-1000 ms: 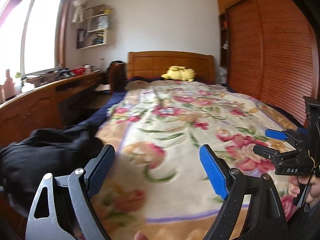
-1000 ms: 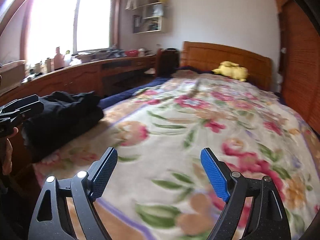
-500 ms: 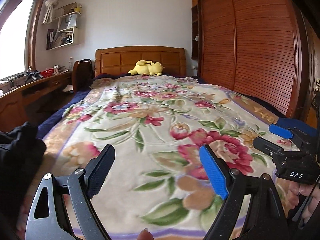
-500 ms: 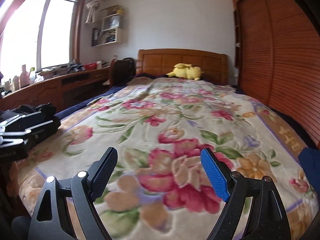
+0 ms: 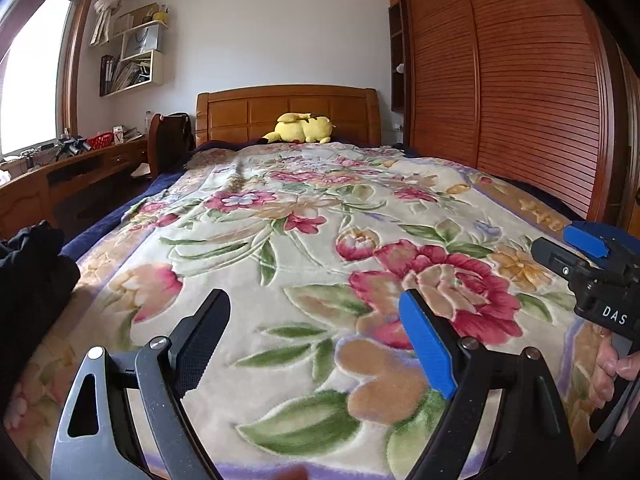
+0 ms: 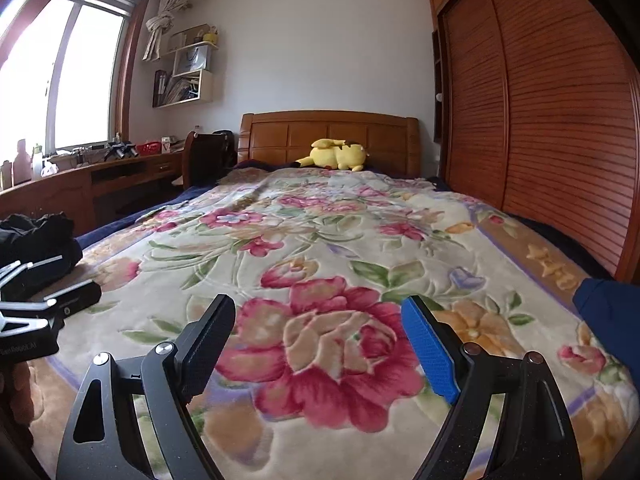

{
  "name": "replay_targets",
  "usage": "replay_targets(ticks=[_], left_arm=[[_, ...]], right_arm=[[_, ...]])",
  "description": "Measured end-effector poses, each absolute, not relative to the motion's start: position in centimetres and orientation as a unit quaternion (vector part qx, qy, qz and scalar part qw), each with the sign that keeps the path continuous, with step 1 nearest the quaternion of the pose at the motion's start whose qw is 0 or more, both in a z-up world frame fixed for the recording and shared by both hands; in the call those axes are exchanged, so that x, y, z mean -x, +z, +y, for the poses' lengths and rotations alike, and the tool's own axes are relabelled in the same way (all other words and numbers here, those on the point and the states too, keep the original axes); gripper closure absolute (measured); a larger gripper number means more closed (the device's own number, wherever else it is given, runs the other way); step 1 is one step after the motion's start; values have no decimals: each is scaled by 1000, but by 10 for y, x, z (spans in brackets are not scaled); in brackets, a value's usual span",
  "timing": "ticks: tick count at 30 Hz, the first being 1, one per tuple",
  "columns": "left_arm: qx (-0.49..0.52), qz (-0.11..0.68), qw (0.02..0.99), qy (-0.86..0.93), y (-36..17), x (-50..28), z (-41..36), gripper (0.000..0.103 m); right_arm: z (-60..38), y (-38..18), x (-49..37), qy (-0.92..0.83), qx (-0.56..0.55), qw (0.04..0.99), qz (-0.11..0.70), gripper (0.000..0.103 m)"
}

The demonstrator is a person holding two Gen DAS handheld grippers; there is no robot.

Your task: Fold large clothes

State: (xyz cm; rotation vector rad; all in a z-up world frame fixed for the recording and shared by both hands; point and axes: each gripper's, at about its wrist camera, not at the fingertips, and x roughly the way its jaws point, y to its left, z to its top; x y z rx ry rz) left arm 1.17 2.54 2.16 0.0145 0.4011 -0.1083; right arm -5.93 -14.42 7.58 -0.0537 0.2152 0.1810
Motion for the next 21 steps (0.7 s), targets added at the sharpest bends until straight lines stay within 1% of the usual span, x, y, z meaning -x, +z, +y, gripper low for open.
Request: replay_targets(ticks=[21], left_arm=[[0, 198, 978, -69, 19, -12, 23, 16]], right_arm=[[-142, 66, 48, 98, 15, 989, 109, 17]])
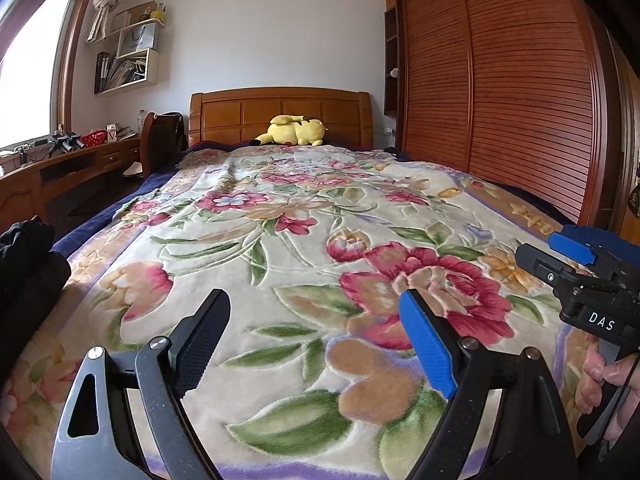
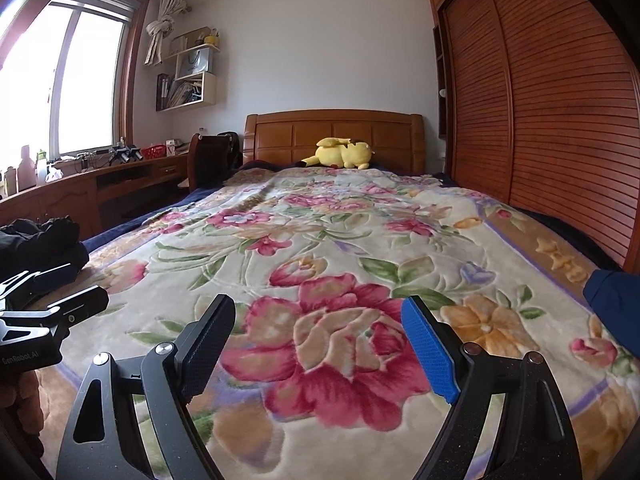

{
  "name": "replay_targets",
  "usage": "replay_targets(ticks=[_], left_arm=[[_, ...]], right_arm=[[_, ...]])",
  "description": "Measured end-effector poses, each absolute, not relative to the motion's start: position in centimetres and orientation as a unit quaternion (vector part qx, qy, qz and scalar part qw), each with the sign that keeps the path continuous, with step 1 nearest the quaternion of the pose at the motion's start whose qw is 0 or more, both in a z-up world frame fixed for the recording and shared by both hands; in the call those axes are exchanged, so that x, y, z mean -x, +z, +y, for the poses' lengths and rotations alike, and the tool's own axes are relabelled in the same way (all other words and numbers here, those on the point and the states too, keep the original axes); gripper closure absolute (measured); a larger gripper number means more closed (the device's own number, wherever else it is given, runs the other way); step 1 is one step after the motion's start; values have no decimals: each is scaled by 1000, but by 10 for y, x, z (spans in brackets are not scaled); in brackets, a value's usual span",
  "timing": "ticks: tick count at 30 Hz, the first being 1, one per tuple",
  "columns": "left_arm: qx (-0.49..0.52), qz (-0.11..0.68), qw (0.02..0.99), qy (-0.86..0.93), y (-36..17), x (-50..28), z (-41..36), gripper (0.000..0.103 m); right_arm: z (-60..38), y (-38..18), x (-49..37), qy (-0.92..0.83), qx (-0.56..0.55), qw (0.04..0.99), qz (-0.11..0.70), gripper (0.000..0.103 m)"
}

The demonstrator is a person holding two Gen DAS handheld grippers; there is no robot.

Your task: Fold large clothes

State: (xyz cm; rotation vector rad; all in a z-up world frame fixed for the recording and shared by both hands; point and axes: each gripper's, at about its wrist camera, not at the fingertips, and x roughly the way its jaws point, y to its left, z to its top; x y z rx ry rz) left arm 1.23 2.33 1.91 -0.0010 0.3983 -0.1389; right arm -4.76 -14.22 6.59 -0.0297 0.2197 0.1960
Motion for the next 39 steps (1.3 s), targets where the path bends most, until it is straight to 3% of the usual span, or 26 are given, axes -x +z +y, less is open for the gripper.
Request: replay_targets(ticks=[39], left_arm=[[-7, 185, 981, -61, 25, -5, 21, 16]], right_arm=[[-147, 65, 48, 104, 14, 989, 107, 17]])
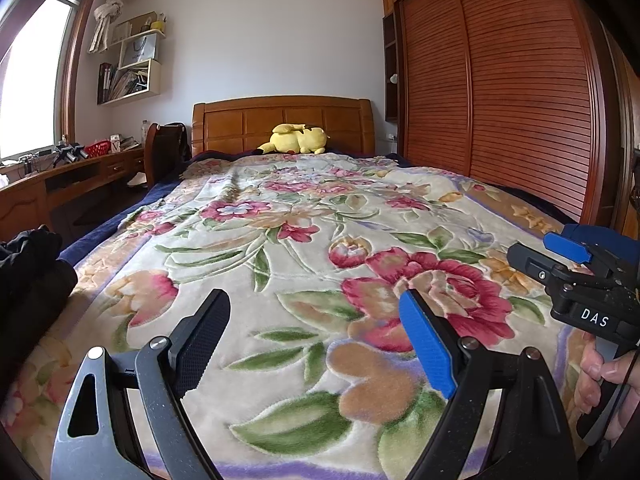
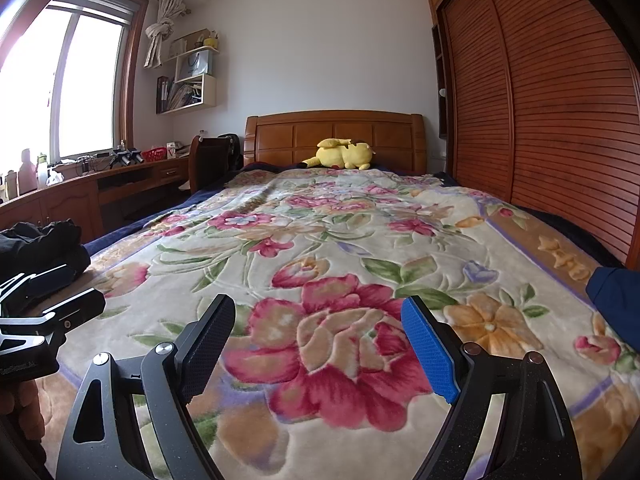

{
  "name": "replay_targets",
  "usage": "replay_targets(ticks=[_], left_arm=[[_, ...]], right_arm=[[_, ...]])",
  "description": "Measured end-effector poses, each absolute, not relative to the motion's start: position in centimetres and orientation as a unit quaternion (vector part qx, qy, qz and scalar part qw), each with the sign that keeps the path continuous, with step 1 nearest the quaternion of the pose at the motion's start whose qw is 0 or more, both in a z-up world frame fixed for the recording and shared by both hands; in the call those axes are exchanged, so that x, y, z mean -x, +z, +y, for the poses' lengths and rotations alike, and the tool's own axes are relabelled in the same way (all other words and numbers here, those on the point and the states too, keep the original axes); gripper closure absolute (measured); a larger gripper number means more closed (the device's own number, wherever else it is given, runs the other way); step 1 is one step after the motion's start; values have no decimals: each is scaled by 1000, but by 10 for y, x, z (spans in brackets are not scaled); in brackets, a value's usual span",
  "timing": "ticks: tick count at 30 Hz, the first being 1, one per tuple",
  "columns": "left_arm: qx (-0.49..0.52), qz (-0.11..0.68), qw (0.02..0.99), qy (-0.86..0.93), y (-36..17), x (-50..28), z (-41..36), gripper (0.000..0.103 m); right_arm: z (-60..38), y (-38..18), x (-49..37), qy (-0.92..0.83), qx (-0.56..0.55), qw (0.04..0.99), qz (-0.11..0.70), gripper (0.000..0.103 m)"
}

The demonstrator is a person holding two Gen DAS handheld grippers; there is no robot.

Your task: Fold large clothes

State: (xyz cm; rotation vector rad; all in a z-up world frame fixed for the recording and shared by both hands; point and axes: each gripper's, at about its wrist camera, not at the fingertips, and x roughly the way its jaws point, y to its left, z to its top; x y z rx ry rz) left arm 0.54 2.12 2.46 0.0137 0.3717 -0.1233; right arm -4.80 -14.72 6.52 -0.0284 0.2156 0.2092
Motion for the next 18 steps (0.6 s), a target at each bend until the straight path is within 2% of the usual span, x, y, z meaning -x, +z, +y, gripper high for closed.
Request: replay_targets(ticks=[18], left_arm=[[-6, 183, 981, -60, 25, -4, 22, 16]], right_arm=[[-147, 66, 47, 102, 16, 989, 105, 17]])
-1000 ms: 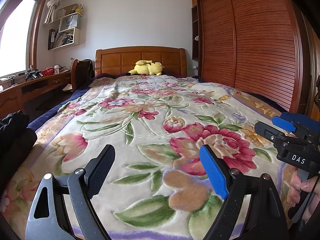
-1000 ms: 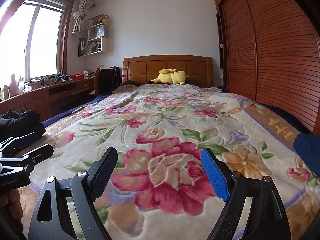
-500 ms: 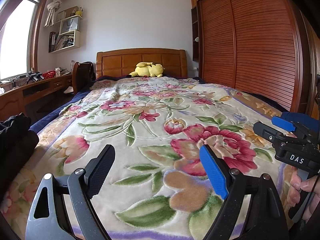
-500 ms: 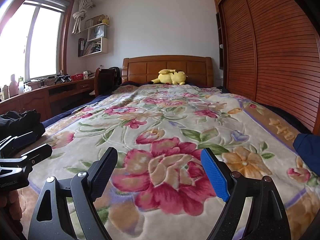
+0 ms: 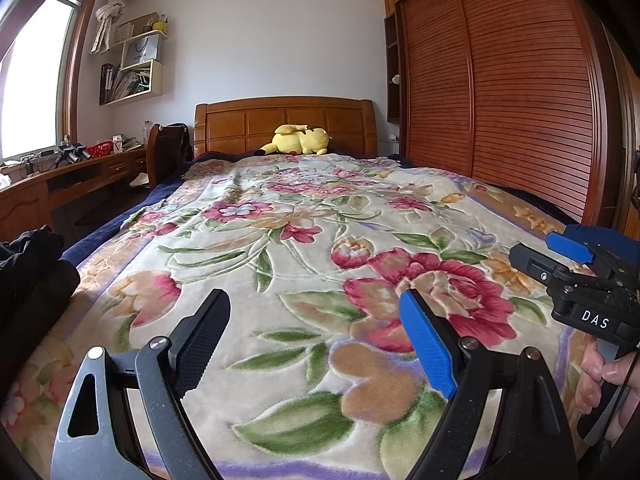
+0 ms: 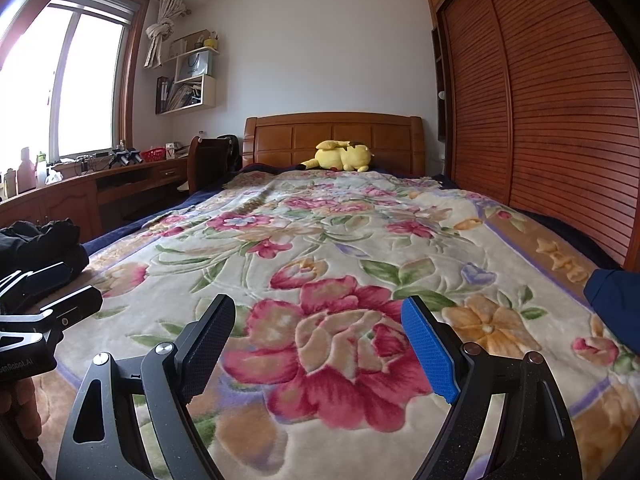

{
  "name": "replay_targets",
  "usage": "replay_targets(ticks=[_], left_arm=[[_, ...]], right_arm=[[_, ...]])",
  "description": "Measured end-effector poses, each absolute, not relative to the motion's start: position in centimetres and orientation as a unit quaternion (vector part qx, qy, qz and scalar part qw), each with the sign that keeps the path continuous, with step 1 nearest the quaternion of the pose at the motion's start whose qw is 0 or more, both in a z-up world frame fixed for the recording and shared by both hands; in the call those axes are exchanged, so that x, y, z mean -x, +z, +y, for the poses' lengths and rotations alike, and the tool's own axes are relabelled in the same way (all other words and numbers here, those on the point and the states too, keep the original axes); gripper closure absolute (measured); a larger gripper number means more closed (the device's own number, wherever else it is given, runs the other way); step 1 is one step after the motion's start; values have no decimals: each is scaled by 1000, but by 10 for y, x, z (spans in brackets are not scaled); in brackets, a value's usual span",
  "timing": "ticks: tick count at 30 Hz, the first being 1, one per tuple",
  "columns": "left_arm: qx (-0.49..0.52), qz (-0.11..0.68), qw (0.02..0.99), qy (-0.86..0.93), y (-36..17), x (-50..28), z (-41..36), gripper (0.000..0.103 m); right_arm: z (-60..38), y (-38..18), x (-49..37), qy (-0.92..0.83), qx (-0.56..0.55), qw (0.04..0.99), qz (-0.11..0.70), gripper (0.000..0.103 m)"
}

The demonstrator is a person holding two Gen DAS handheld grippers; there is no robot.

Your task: Fold large clothes

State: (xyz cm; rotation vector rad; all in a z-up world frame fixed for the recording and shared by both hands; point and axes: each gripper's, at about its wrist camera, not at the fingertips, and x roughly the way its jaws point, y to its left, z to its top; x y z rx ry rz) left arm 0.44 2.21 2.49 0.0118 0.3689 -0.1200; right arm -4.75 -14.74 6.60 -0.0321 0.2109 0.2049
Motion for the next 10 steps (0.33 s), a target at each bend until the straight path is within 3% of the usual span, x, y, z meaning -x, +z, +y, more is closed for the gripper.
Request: replay_targets(ticks=[10], left_arm=[[-6, 183, 981, -60, 25, -4, 22, 16]], right_arm=[[-148, 66, 47, 102, 16, 989, 105, 17]])
